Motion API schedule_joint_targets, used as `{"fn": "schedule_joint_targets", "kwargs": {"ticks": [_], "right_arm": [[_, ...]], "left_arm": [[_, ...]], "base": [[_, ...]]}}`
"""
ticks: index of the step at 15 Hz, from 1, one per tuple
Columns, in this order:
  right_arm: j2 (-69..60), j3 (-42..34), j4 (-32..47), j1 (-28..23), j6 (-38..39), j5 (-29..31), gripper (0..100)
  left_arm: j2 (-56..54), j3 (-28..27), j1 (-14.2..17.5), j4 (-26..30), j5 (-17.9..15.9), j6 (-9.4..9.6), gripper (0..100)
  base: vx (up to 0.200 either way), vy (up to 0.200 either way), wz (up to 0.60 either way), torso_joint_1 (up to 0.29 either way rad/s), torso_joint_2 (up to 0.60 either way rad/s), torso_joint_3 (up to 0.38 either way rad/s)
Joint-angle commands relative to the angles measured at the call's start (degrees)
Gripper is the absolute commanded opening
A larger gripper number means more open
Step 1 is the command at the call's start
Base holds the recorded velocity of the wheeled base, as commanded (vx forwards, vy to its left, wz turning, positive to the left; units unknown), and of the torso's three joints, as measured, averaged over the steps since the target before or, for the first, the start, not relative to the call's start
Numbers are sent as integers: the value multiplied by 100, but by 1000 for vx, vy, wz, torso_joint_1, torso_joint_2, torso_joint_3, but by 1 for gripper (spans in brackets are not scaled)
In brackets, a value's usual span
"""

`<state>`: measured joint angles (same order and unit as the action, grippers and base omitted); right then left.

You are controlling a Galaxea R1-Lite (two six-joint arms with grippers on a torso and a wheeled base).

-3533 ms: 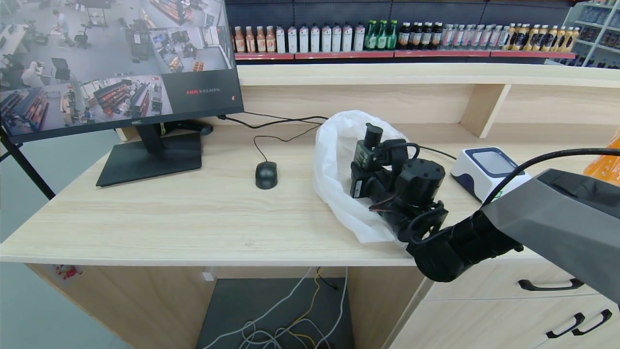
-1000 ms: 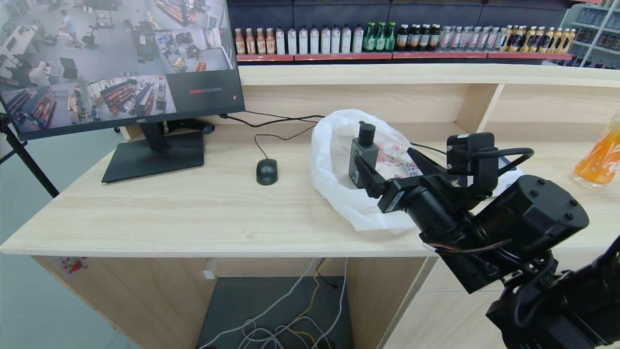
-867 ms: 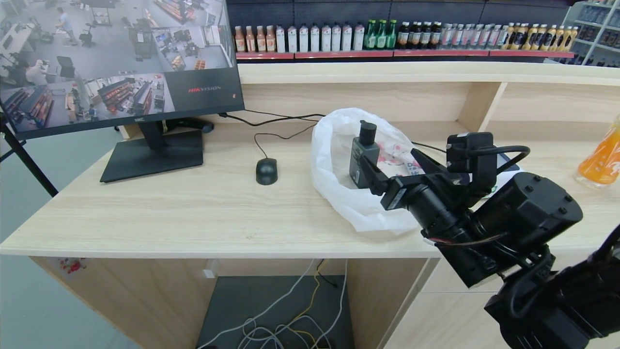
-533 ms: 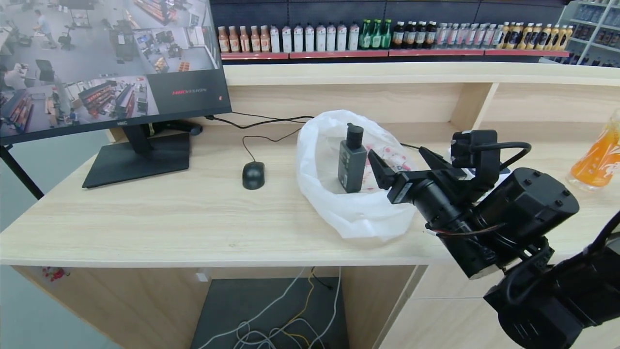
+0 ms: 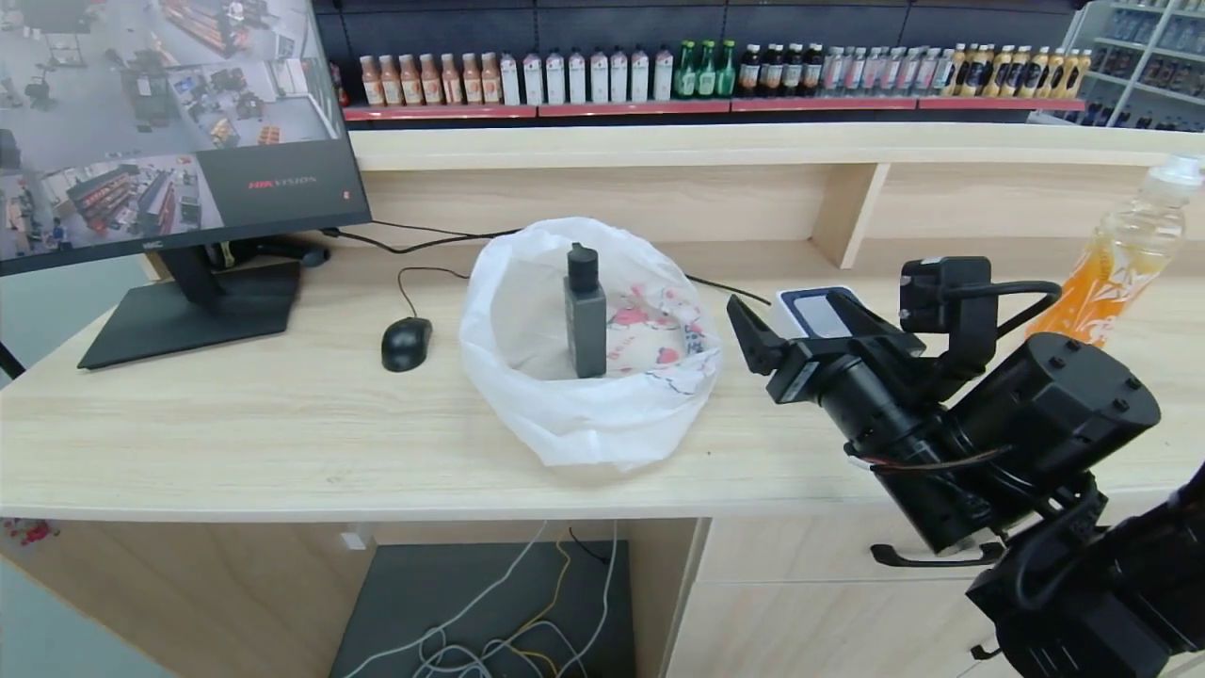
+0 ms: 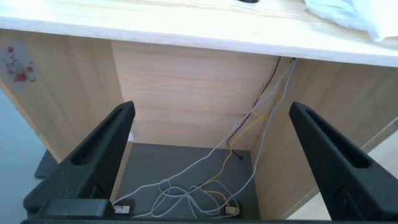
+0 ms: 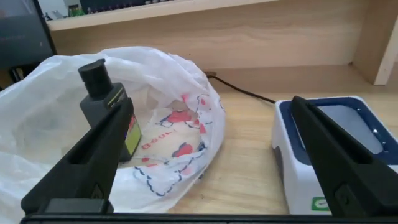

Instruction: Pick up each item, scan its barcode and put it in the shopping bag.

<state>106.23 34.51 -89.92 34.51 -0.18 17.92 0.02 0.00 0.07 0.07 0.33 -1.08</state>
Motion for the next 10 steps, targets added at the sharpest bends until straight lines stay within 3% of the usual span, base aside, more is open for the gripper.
{"fn": "schedule_joint_targets", "kwargs": {"ticks": [1, 10], "right_arm": [[-173, -217, -8, 3, 27, 1, 100], [-656, -498, -8, -15, 36, 10, 100]], "left_arm": [[-2, 0, 1, 1, 2, -6, 100], [-2, 0, 1, -7, 2, -6, 100]], "base": [[0, -200, 0, 2, 7, 2], [0, -200, 0, 3, 3, 3]]}}
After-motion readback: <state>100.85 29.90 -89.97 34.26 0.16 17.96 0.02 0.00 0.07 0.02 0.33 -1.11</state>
